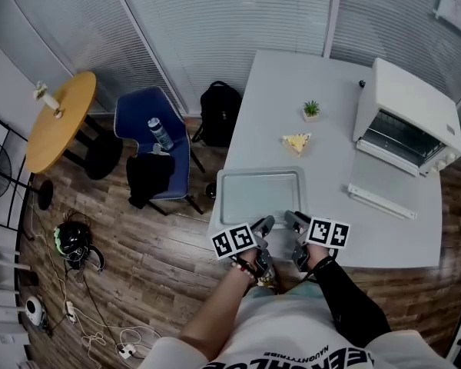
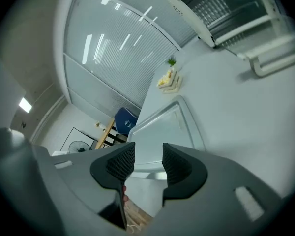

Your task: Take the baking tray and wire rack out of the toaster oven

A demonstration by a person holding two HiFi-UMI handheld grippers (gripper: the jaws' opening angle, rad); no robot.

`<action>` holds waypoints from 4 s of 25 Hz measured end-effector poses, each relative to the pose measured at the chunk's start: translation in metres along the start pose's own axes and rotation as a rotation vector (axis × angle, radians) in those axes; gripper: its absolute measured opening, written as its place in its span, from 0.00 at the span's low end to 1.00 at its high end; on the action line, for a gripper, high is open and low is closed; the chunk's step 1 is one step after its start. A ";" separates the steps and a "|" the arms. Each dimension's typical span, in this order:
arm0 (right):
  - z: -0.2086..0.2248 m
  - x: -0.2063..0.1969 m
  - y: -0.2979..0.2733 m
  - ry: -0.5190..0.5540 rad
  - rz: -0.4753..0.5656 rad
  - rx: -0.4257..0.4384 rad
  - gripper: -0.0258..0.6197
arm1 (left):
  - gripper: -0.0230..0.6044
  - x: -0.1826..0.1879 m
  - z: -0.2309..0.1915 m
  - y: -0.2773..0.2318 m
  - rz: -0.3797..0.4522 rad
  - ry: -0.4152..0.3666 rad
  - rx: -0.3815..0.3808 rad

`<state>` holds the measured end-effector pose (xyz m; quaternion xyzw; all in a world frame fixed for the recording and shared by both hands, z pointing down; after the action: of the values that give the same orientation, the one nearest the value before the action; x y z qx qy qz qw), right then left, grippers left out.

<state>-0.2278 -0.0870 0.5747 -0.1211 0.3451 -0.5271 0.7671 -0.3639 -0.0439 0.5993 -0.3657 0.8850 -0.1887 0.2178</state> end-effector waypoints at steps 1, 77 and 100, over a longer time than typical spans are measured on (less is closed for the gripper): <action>-0.001 0.008 0.004 0.041 0.017 -0.007 0.28 | 0.30 0.005 0.005 0.001 0.014 -0.031 0.008; 0.196 0.241 0.302 0.021 0.762 -0.204 0.28 | 0.38 -0.023 0.357 -0.277 -0.049 -0.649 -0.415; 0.313 0.310 0.232 -0.495 0.881 0.113 0.28 | 0.43 -0.011 0.298 -0.421 -0.090 0.037 -0.443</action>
<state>0.2099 -0.3229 0.5523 -0.0439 0.1421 -0.1270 0.9807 0.0375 -0.3662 0.5612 -0.4402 0.8914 -0.0059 0.1072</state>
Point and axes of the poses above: the fingertips, and each gripper's own axes: y backward along the fingers, z to its right, x out of its top, the point moved 5 cm from there along y, backward along the fingers, and after that the axes turned 4 degrees about -z, right-handed, at the moved point
